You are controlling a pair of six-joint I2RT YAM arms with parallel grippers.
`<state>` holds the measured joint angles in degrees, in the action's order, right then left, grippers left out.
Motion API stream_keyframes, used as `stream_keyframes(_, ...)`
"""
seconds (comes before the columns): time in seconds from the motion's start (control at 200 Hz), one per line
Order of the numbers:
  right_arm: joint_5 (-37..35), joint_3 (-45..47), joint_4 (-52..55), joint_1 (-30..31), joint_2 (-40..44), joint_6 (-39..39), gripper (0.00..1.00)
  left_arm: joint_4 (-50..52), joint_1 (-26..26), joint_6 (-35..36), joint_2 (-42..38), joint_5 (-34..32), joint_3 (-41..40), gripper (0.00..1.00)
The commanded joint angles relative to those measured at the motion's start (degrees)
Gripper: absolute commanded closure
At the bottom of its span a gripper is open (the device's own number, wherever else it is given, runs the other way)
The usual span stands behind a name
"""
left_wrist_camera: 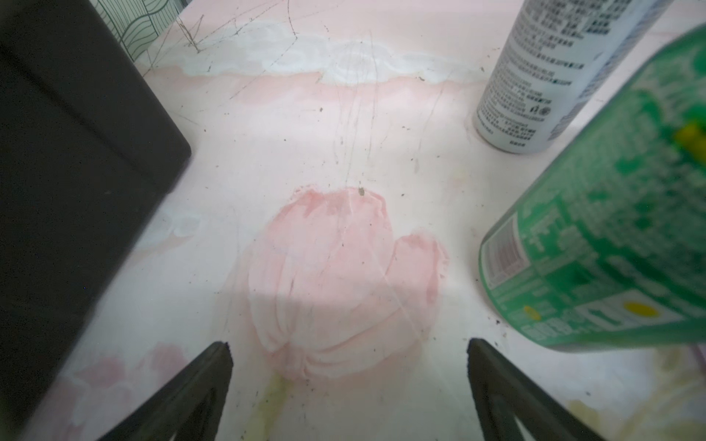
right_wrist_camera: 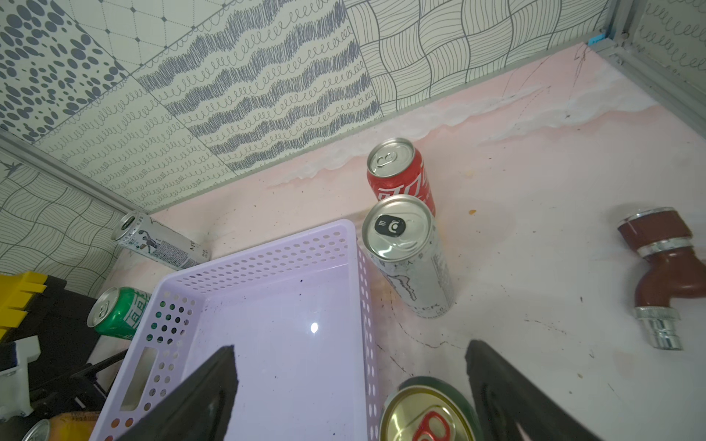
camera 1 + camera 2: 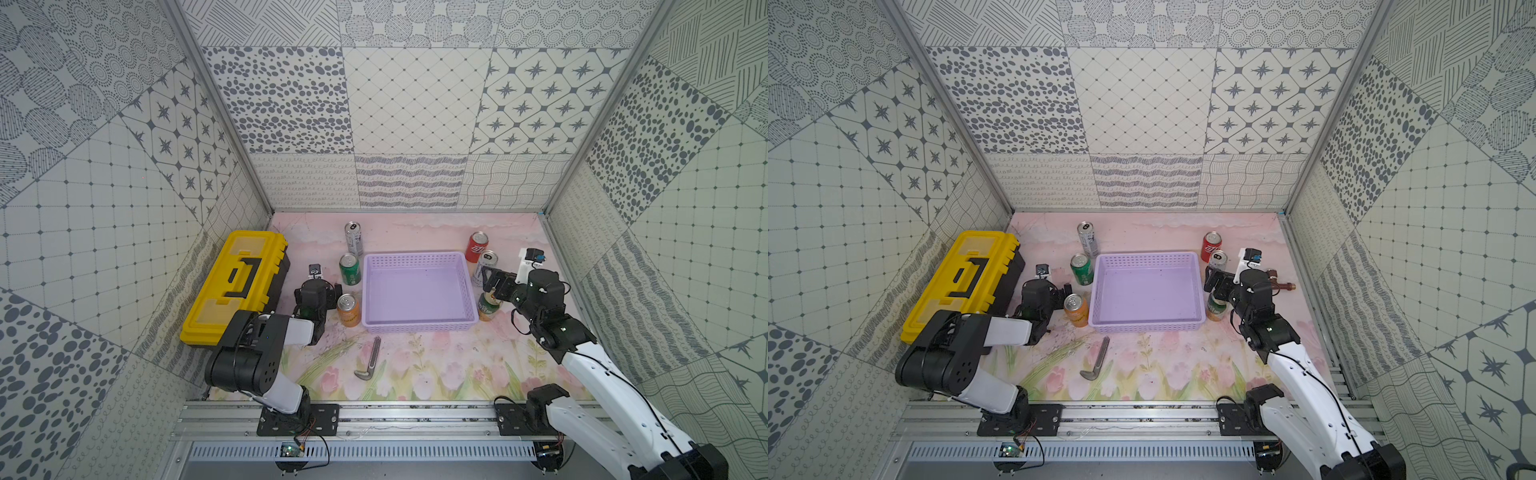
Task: Take out the drinks from the basket
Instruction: Reset both arms
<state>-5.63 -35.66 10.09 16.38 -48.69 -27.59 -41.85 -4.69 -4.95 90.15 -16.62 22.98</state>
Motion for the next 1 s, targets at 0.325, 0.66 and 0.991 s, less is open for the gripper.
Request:
stream_keyframes(0.325, -14.03, -2.61, 0.04, -7.35, -6.71, -0.52, 0.03, -8.82, 0.73, -0.64, 0.1, 2.86, -0.52, 0.0)
stream_keyframes(0.66, -8.14, 4.36, -24.61, -17.11, -17.78, 14.72, 0.03, -8.28, 0.5, -0.67, -0.05, 2.74, -0.33, 0.0)
stream_keyframes(0.991, 1.71, 12.64, -43.45, -19.73, -22.98, 19.01, 0.03, -8.41, 0.54, -0.69, -0.02, 2.74, -0.39, 0.0)
